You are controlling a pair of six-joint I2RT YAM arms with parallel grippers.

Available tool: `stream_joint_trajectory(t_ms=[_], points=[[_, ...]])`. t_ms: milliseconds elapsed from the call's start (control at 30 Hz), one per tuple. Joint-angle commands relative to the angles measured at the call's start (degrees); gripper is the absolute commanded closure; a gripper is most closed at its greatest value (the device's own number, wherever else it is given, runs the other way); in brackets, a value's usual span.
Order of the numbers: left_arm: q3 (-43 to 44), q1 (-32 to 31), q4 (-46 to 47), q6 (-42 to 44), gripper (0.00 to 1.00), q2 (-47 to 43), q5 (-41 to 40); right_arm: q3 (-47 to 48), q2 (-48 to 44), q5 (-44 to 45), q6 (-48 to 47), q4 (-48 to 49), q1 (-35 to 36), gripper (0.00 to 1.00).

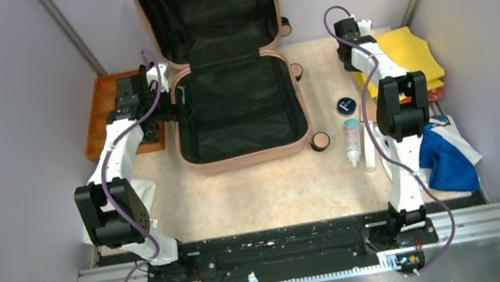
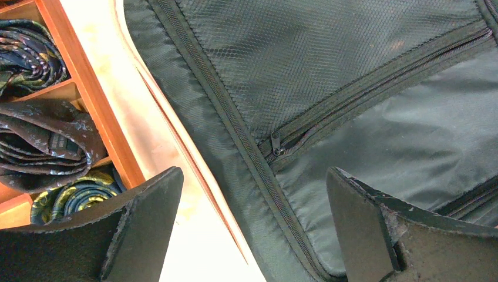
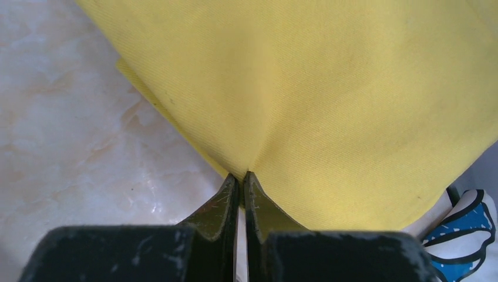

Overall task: Pack the luggage
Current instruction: Pick up the clothes from the corner of the board.

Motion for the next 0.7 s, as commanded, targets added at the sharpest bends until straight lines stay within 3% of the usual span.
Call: stream_joint_trajectory(t_ms=[0,233,300,367,400,667], points=[[-0.1,0.2,1.3,0.4,0.02,-0.1,1.0,0.5,-4.2,-6.0,-0.6,2.3,4.7,1.0],[-0.3,0.2,1.2,0.7,0.02,-0.5,0.5,0.8,-3.2,-4.6,0.9,0.8,6.8,0.99],[-0.5,0.2,1.1,0.8,0.02,-0.7,0.5,3.0,-1.9,-1.5,1.7,-2.1,6.2,0.78],[-0.9,0.2,1.2,0.8,0.02,-1.0,0.3,4.2,-1.4,-0.8,4.0,-4.6,4.8,0.51],[-1.1,0.2,1.2,0.9,0.02,-1.0,0.3,3.9,-1.9,-1.2,5.3,-5.1,4.1,0.43],[-1.4,0.2,1.1,1.0,0.02,-2.1,1.0,-12.0,-17.4,-11.8,16.7,-0.5,-2.1,0.19]])
